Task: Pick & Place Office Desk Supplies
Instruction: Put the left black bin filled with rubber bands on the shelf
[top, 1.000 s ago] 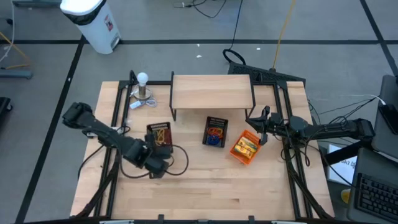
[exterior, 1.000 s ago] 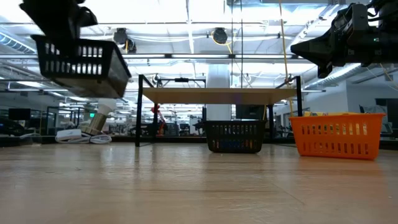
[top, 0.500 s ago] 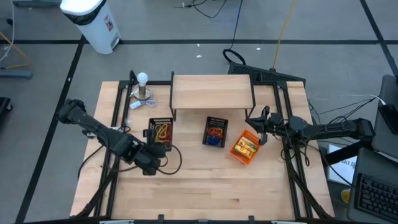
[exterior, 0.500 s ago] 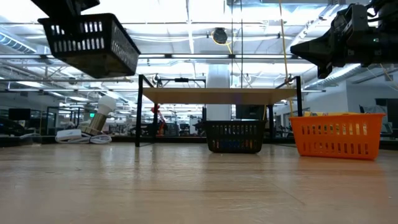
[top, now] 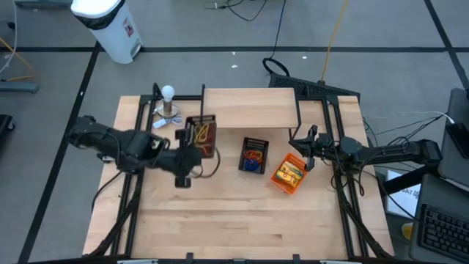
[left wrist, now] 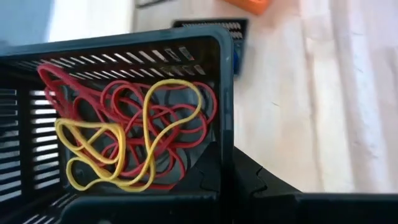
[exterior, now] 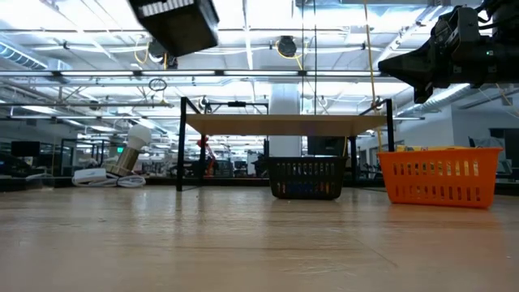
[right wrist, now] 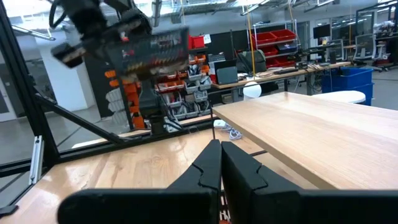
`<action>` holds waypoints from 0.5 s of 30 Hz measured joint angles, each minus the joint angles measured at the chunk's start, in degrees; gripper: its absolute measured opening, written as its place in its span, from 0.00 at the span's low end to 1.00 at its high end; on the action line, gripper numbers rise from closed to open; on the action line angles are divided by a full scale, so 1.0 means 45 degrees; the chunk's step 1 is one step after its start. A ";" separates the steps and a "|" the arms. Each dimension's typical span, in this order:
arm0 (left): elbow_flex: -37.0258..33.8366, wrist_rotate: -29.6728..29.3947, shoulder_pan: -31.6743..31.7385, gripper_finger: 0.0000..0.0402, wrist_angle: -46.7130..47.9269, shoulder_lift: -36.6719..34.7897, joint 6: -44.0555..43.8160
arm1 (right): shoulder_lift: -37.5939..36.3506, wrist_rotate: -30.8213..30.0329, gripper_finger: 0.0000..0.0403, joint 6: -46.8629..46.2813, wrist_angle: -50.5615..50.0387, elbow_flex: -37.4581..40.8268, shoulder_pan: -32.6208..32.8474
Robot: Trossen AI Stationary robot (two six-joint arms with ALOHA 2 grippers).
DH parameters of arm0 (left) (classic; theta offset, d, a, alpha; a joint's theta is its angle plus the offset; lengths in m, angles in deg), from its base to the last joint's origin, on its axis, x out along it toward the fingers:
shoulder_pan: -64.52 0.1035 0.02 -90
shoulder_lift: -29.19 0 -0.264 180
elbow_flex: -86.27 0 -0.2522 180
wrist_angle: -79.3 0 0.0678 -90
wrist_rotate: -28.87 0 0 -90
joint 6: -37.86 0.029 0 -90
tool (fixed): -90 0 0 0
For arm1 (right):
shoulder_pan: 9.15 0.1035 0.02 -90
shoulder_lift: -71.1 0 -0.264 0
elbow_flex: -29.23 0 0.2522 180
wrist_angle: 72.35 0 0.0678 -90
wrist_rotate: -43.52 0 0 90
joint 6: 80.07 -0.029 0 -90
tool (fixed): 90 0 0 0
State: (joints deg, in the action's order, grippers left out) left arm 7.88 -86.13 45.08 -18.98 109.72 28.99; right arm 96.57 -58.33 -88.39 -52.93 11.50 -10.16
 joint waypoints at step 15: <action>0.2339 0.1618 0.4836 0.00 -0.0200 0.2475 0.4923 | 0.0024 -0.0015 0.00 0.0016 0.0041 -0.0003 0.0000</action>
State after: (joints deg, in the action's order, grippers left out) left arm 18.40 -78.85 66.84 -19.88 120.86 51.14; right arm 96.68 -58.40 -88.32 -52.74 11.49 -10.16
